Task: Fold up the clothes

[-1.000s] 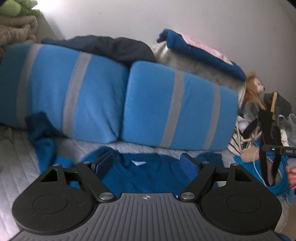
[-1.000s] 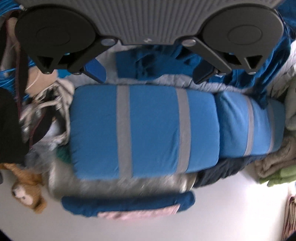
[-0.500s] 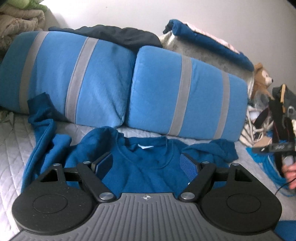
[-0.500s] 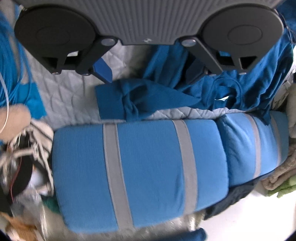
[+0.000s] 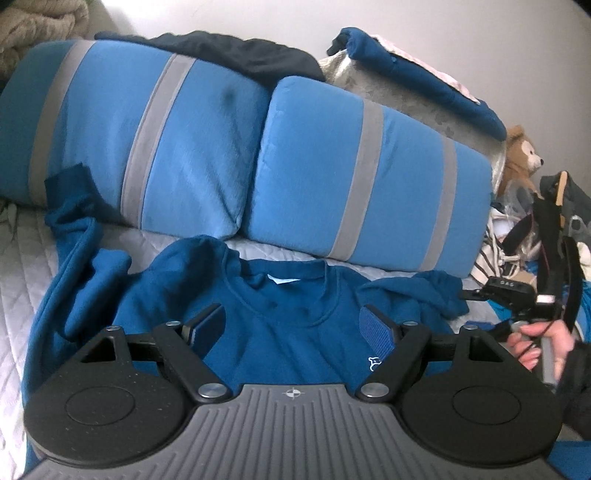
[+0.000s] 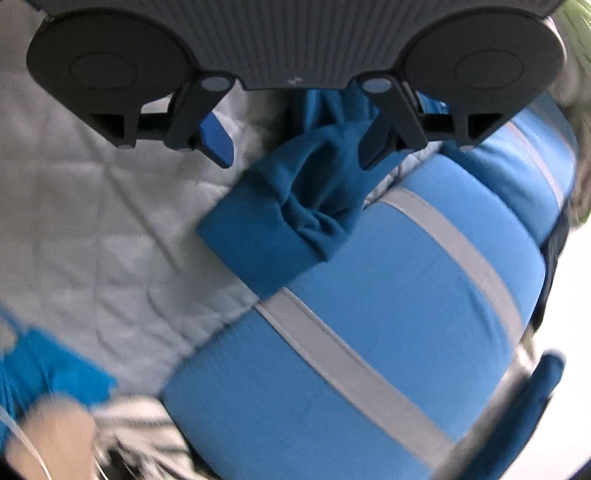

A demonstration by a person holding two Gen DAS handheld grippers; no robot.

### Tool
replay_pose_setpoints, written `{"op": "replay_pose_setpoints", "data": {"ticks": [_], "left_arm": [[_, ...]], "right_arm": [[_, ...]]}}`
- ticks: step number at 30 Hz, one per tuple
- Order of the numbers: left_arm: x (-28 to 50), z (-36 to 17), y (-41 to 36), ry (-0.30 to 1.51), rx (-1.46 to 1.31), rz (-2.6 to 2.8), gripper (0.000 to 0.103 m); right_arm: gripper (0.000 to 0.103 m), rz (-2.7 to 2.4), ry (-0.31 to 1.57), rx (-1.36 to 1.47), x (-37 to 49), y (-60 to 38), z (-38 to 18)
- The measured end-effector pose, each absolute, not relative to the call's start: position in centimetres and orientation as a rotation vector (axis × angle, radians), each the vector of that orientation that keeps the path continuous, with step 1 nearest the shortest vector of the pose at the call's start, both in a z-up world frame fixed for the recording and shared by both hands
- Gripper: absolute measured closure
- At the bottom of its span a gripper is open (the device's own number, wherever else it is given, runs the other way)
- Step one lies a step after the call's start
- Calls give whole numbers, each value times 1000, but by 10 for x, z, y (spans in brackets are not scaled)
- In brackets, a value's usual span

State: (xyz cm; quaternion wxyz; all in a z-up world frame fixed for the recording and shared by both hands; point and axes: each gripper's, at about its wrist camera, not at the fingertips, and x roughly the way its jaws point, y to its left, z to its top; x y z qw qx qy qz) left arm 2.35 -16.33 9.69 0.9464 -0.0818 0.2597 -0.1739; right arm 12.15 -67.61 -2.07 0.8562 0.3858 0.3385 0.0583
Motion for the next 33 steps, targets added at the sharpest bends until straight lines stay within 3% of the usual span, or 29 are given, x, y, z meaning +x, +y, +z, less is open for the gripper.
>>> {"op": "replay_pose_setpoints", "data": {"ticks": [4, 7, 9, 22, 33], "left_arm": [[28, 93, -159, 554, -202, -342, 23], [31, 92, -157, 564, -217, -339, 23], [32, 91, -157, 570, -221, -338, 23], [36, 86, -152, 599, -271, -351, 23], [37, 87, -151, 607, -278, -350, 23]], "right_arm": [[40, 99, 701, 915, 131, -672, -40], [58, 71, 685, 959, 137, -668, -46], [91, 26, 663, 937, 137, -666, -43], [92, 91, 445, 121, 101, -591, 96], [93, 144, 339, -88, 67, -579, 170]]}}
